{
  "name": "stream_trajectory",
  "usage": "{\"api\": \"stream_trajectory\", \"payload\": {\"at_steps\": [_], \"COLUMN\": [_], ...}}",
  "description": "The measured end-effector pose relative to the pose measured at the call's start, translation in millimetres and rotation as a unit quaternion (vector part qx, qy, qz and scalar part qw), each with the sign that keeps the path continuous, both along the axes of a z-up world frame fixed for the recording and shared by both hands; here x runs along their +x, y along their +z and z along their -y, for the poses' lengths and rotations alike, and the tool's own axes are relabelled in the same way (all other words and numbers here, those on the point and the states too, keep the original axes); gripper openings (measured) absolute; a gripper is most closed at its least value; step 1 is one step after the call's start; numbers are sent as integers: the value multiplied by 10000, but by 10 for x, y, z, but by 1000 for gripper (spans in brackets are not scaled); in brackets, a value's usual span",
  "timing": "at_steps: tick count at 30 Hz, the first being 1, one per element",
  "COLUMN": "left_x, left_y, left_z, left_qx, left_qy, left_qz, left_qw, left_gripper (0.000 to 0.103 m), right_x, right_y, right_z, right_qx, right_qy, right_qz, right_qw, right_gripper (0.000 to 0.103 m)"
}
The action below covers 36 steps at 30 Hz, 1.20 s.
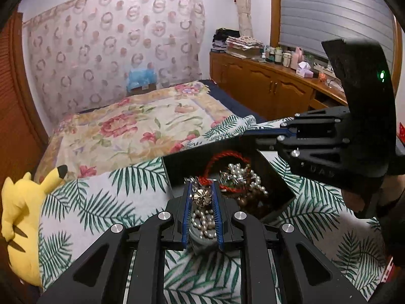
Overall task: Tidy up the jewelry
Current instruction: 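Lower the red bracelet into the box with the right tool while the left tool drops the charm in, then open both tools over the box and withdraw them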
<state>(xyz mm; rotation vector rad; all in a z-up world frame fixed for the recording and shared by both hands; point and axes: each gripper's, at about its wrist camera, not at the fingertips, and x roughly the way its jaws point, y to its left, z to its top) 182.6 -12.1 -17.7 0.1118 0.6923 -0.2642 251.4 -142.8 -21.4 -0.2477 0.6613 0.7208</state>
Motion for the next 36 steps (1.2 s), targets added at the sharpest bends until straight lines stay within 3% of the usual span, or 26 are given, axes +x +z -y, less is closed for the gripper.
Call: {"api": "stream_trajectory", "payload": {"at_steps": [3, 21, 23, 27, 34, 36], "left_x": [79, 535, 522, 449, 217, 166], "left_y": [-12, -57, -53, -39, -5, 8], "left_z": [12, -32, -42, -46, -101, -116], "left_qx": [45, 21, -28, -84, -148, -147], "left_qy": [-15, 347, 369, 407, 658, 766], "left_qz": [0, -167, -171, -142, -5, 8], "left_qw": [10000, 9993, 9992, 9990, 9977, 9970], "left_gripper": [14, 15, 24, 32, 80, 86], "right_x": [54, 34, 5, -21, -153, -191], "right_y": [-42, -56, -64, -72, -103, -120], "right_z": [65, 203, 220, 246, 321, 354], "right_qx": [55, 53, 58, 68, 185, 214], "right_qy": [-73, -239, -271, -349, -586, -699], "right_qz": [-111, -93, -91, -82, -81, -90], "right_qw": [9999, 9997, 9996, 9993, 9981, 9973], "right_gripper": [28, 28, 28, 28, 28, 42]}}
